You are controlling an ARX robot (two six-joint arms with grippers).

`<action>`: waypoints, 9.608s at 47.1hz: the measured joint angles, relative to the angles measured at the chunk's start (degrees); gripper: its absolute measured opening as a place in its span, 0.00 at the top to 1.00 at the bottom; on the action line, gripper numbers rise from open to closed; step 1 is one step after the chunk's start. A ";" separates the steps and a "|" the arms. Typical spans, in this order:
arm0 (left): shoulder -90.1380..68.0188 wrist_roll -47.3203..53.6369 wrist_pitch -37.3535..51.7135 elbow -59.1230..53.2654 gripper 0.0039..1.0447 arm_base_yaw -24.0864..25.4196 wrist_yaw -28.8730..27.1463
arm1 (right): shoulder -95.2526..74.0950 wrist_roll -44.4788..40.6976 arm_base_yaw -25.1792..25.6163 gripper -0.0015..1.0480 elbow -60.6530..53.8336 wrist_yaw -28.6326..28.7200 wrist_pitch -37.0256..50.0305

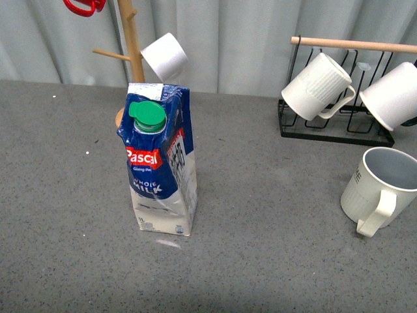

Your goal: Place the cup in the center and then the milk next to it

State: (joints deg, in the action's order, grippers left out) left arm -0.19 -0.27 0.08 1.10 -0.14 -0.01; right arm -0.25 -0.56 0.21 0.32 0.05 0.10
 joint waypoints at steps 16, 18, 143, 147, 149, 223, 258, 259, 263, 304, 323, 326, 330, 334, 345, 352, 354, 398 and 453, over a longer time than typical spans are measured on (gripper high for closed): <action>0.00 0.00 0.00 0.00 0.06 0.00 0.00 | 0.00 0.00 0.00 0.09 0.00 0.02 0.00; 0.00 0.00 0.00 0.00 0.06 0.00 0.00 | 0.00 0.00 0.00 0.09 0.00 0.02 0.00; 0.00 0.00 0.00 0.00 0.06 0.00 0.00 | -25.46 -12.15 0.94 0.09 3.69 -5.18 8.70; 0.00 0.00 0.00 0.00 0.06 0.00 0.00 | -37.27 -10.84 4.13 0.09 7.37 -3.45 14.08; 0.00 0.00 0.00 0.00 0.06 0.00 0.00 | -42.53 -10.08 5.16 0.09 9.49 -2.86 15.15; 0.00 0.00 0.00 0.00 0.06 0.00 0.00 | -107.95 8.55 3.02 0.51 50.86 -4.09 0.24; 0.00 0.00 0.00 0.00 0.06 0.00 0.00 | -103.78 10.49 -0.31 0.98 52.26 1.20 -6.10; 0.00 0.00 0.00 0.00 0.06 0.00 0.00 | -103.49 10.47 -0.96 0.98 52.26 1.31 -6.38; 0.00 0.00 0.00 0.00 0.06 0.00 0.00 | -103.01 10.40 -3.85 0.98 52.46 1.29 -7.76; 0.00 0.00 0.00 0.00 0.06 0.00 0.00 | -108.91 16.61 -12.55 0.82 54.97 2.49 -4.44; 0.00 0.00 0.00 0.00 0.06 0.00 0.00 | -100.85 16.94 -9.55 0.11 46.73 1.75 9.90; 0.00 0.00 0.00 0.00 0.06 0.00 0.00 | -99.95 16.65 -9.14 0.07 45.70 1.99 12.13; 0.00 0.00 0.00 0.00 0.06 0.00 0.00 | -100.50 9.44 -9.05 0.19 37.31 -6.49 36.76; -0.04 0.00 -0.04 0.00 0.06 0.00 -0.13 | -99.62 4.17 -8.26 0.35 27.63 -7.63 60.30; -0.02 0.00 -0.04 0.00 0.06 0.00 -0.02 | -82.99 0.87 -5.51 0.82 15.76 -5.38 66.73; -0.02 0.00 -0.04 0.00 0.06 0.00 -0.02 | -76.91 0.57 -4.48 0.99 11.13 -4.31 64.59; -0.02 0.00 -0.04 0.00 0.06 0.00 -0.02 | -75.49 0.55 -4.26 0.99 10.36 -4.11 64.04; -0.02 0.02 -0.04 0.00 0.06 0.00 -0.02 | -31.36 0.55 -0.33 0.99 -0.02 -0.15 31.02; 0.00 0.00 -0.04 0.00 0.06 0.00 0.00 | -0.04 0.55 -0.33 0.99 0.00 0.00 0.02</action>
State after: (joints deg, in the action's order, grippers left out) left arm -0.19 -0.27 0.03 1.10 -0.14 -0.01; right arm -0.30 -0.01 -0.12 0.32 0.05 0.12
